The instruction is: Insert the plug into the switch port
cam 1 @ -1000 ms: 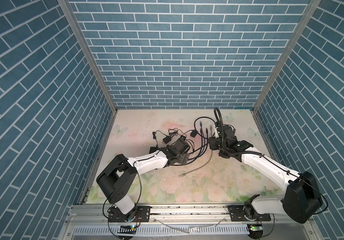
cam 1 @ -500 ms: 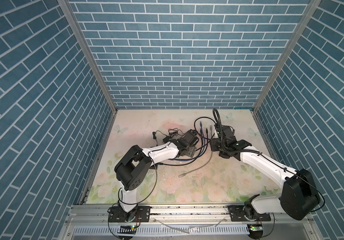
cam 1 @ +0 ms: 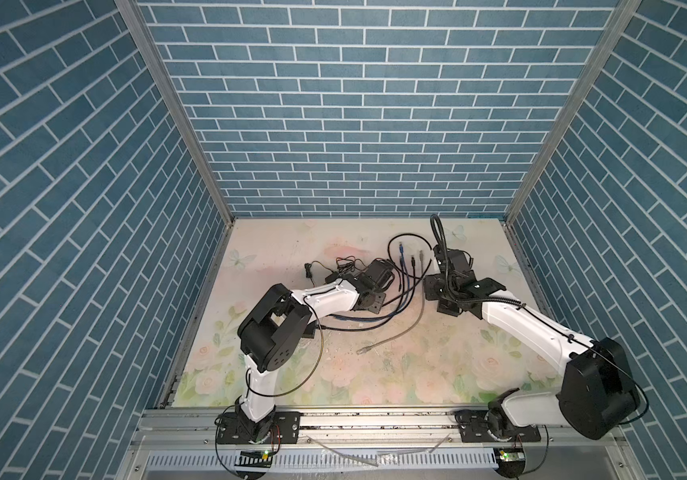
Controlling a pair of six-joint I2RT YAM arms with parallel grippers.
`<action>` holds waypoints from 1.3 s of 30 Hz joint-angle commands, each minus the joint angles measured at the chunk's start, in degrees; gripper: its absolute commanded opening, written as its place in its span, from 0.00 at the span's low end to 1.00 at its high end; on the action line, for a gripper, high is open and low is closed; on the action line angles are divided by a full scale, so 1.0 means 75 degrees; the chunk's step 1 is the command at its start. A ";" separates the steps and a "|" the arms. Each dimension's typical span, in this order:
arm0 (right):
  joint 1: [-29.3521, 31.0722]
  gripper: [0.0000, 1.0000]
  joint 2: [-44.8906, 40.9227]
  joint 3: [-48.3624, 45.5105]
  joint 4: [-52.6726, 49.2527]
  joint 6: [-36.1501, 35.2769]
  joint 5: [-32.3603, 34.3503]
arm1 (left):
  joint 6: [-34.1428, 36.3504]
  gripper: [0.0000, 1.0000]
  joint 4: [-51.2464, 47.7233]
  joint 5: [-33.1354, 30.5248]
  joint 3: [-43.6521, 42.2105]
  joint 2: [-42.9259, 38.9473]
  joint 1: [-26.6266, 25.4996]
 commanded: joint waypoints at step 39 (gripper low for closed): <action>-0.0103 0.39 0.0494 0.0106 0.0812 0.0494 -0.0793 | -0.0014 0.02 0.0177 0.0866 0.0364 0.0361 0.0263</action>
